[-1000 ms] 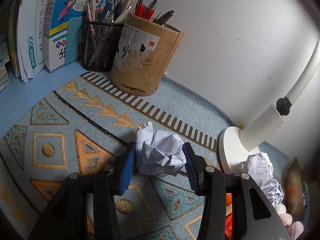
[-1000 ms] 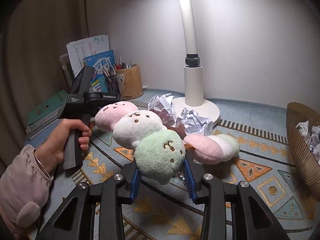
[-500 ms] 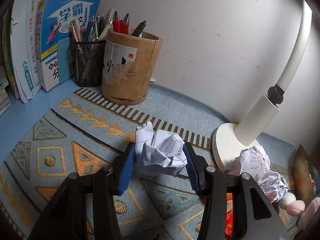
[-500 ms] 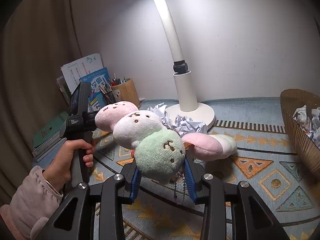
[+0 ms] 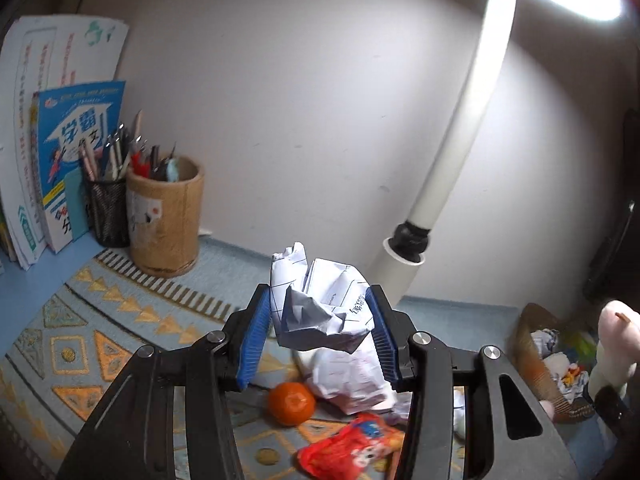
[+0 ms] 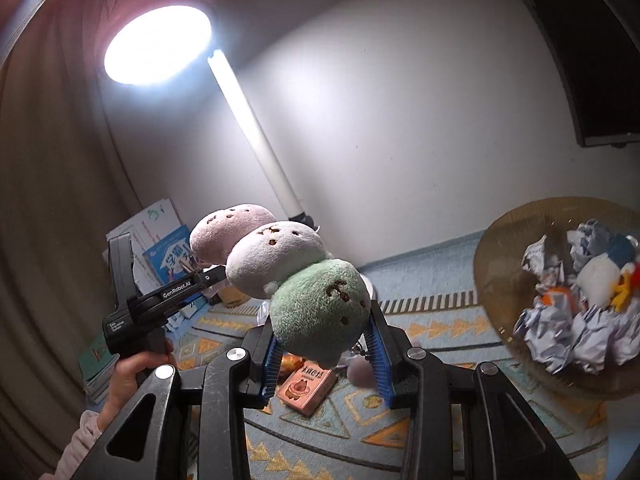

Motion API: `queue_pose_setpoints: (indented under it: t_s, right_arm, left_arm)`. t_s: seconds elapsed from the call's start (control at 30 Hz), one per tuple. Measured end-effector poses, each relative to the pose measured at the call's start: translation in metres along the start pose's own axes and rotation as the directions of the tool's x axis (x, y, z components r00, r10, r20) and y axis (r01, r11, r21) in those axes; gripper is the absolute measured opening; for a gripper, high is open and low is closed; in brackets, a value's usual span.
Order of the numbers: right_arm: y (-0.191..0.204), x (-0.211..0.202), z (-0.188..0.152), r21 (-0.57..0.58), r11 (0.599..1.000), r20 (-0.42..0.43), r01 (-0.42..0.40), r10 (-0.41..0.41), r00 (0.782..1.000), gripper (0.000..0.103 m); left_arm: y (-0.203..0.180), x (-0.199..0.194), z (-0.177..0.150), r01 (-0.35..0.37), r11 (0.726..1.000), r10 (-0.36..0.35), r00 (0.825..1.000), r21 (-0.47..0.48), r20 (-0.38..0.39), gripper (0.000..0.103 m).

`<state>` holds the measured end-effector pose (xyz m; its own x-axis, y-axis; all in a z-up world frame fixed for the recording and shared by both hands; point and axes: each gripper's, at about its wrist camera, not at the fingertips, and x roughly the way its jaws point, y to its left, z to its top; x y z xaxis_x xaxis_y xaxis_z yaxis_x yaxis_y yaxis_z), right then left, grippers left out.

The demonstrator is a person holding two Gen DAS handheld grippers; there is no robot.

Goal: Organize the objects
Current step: 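Carry paper ball and dango plush to the woven tray and open both tools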

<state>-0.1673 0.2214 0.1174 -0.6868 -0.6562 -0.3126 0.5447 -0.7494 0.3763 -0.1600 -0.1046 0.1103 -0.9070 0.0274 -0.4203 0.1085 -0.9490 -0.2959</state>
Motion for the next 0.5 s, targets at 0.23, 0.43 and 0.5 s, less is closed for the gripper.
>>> queue_pose_setpoints:
  t_s: [0.23, 0.43, 0.5]
  right_arm:
    - [-0.046, -0.072, 0.079, -0.039, 0.979, 0.152, 0.202, -0.194, 0.969, 0.037]
    - [-0.092, -0.110, 0.093, 0.019, 0.943, 0.208, 0.333, -0.330, 0.921, 0.038]
    - [-0.107, -0.112, 0.090, 0.043, 0.924, 0.214, 0.381, -0.381, 0.899, 0.038]
  left_arm:
    - [-0.143, -0.010, 0.028, 0.236, 0.957, -0.245, 0.969, 0.169, 0.033, 0.045]
    - [-0.227, 0.017, 0.001, 0.365, 0.907, -0.362, 0.931, 0.212, -0.055, 0.045]
    - [-0.244, 0.024, -0.010, 0.380, 0.899, -0.373, 0.925, 0.216, -0.071, 0.045]
